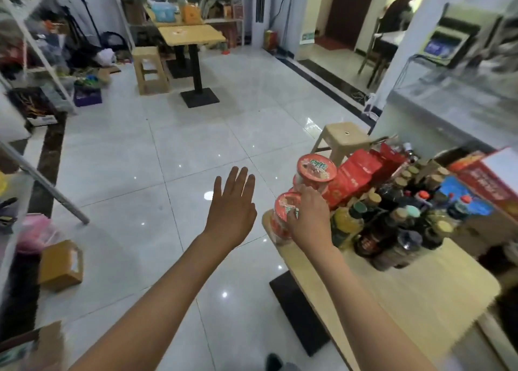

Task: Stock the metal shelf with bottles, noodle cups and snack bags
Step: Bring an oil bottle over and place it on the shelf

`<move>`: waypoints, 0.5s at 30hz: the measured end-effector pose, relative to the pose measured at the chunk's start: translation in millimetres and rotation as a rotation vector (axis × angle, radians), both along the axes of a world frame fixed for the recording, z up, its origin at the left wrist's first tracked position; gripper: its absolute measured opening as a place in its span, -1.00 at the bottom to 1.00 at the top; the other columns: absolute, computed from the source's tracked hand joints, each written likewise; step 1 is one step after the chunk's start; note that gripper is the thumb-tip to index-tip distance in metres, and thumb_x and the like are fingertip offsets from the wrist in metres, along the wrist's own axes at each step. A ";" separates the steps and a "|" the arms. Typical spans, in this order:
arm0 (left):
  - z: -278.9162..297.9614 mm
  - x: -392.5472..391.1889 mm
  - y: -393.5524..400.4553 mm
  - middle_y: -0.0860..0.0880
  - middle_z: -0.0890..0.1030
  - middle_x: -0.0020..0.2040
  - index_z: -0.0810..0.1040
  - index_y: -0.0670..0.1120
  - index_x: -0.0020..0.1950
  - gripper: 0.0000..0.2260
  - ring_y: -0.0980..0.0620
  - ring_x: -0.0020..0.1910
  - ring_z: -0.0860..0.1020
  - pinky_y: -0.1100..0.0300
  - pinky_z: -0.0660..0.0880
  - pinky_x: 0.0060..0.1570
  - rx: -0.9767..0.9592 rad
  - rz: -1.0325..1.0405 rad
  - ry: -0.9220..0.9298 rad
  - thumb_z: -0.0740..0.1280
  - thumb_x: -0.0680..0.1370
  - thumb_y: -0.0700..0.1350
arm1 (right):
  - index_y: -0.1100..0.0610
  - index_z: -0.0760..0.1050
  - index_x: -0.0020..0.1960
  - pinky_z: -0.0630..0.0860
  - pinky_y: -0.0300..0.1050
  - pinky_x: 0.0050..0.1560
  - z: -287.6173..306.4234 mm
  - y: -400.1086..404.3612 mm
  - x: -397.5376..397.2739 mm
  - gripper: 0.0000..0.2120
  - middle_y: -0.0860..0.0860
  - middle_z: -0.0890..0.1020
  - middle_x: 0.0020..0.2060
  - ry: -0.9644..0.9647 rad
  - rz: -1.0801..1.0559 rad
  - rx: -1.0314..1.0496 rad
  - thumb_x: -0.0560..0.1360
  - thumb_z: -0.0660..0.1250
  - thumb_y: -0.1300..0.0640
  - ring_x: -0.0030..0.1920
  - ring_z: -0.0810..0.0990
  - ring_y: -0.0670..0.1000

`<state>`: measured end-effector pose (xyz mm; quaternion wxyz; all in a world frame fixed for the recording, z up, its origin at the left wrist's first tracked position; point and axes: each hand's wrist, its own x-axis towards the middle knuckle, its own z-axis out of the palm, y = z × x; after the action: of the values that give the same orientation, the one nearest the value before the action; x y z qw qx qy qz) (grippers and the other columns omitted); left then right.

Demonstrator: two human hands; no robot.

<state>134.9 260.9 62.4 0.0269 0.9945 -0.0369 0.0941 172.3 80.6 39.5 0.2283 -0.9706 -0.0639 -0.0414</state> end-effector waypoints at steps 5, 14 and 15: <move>-16.6 21.6 -60.8 -0.11 0.05 0.61 0.11 -0.09 0.59 -0.48 -0.11 0.59 -0.07 -0.14 -0.08 0.53 -0.052 -0.084 0.084 0.13 0.65 -0.01 | 0.27 0.14 0.53 -0.03 0.11 0.56 -23.4 -69.2 29.9 -0.34 0.25 0.19 0.52 0.004 -0.260 0.039 0.51 0.27 0.13 0.55 0.09 0.22; -32.4 48.1 -121.7 -0.14 0.22 0.55 0.19 -0.16 0.55 -0.49 -0.09 0.55 0.12 0.08 -0.03 0.51 -0.269 -0.172 0.115 0.19 0.64 -0.04 | 0.12 0.31 0.34 0.52 0.06 0.04 -59.1 -142.8 77.1 -0.53 0.11 0.56 0.15 0.245 -0.381 0.240 0.54 0.34 -0.06 0.14 0.55 0.18; -33.1 49.0 -125.5 -0.13 0.22 0.55 0.18 -0.15 0.55 -0.49 -0.08 0.55 0.12 0.13 -0.05 0.50 -0.285 -0.162 0.124 0.19 0.64 -0.03 | 0.06 0.35 0.23 0.52 0.03 -0.01 -63.1 -145.7 77.1 -0.64 0.08 0.56 0.09 0.248 -0.373 0.299 0.53 0.35 -0.05 0.08 0.56 0.15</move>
<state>183.9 135.4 29.3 0.1773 0.9783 -0.1016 0.0346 249.4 -65.1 -23.6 0.3637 -0.9187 0.1516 0.0273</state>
